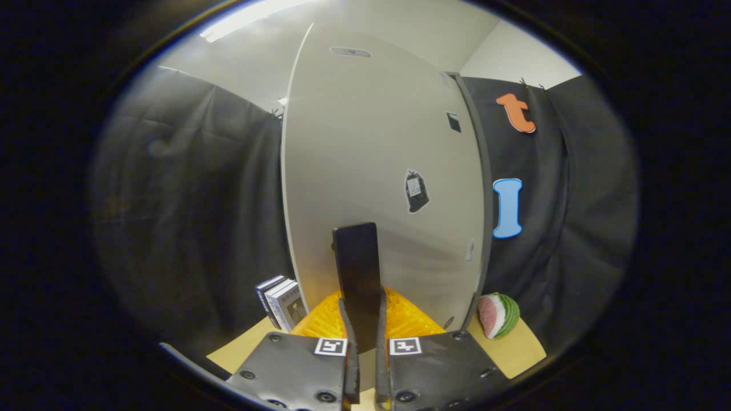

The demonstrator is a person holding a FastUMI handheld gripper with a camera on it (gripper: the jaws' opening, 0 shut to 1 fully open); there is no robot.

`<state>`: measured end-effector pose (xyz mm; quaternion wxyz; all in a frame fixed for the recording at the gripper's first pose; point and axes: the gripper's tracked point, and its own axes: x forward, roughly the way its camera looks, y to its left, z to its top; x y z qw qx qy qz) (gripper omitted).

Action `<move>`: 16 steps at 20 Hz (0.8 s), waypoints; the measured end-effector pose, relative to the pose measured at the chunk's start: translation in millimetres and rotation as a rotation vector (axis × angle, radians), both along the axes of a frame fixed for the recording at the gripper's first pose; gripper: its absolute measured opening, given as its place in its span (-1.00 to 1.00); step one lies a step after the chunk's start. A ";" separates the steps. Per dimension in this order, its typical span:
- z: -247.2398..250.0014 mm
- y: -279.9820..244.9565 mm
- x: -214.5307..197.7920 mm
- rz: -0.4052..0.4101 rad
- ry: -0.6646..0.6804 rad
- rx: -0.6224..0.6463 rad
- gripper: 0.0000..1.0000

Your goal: Open the shoe cabinet door, grab the shoes and put them into the shoe cabinet, then close the shoe cabinet door.

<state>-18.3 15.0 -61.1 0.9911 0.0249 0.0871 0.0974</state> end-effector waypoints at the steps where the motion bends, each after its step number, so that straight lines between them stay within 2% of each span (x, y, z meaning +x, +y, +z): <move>1: 1.8 -9.1 -5.1 -0.003 -0.002 -0.004 -0.75; 7: 7.3 -61.0 -29.5 -0.040 0.000 -0.033 -0.77; 16: 13.0 -136.3 -36.0 -0.161 -0.024 -0.087 -0.82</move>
